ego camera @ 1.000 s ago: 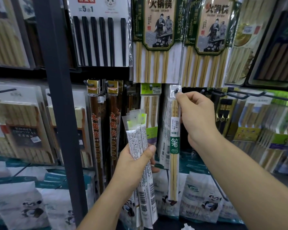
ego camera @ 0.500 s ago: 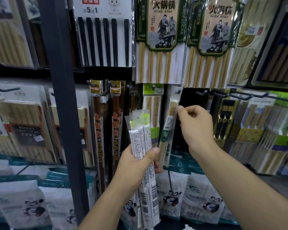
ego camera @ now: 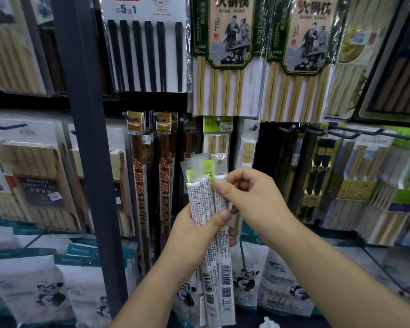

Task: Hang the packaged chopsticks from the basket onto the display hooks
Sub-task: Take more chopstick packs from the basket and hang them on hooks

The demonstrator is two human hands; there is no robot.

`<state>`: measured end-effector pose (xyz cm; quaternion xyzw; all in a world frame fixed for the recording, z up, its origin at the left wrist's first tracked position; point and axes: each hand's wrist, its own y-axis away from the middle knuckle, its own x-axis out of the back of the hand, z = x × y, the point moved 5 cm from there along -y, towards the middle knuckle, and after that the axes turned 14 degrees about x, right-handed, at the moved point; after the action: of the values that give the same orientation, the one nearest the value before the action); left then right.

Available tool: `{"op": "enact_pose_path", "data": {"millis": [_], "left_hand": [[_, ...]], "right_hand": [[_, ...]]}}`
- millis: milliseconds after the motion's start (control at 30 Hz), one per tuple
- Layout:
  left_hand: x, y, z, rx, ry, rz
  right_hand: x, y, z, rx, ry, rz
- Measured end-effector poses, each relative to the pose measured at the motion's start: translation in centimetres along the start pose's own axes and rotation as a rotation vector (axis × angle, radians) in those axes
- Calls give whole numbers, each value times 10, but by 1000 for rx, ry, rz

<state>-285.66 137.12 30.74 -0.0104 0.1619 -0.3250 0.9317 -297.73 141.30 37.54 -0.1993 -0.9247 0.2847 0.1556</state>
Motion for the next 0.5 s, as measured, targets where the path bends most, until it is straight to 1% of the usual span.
{"op": "enact_pose_path", "data": {"millis": [67,200,333,500], "left_hand": [[1,1,2,-26,-30,25],[7,1,3,-25,-83,109],[8,0,1,10,-62,105],[6,0,-1,2,-130,75]], "right_hand": [[3,0,0,1,-21,23],[16,-6,-14,94,-15,113],[35,-18,-30,122,-42,261],[43,-31,-32,78,-56,317]]}}
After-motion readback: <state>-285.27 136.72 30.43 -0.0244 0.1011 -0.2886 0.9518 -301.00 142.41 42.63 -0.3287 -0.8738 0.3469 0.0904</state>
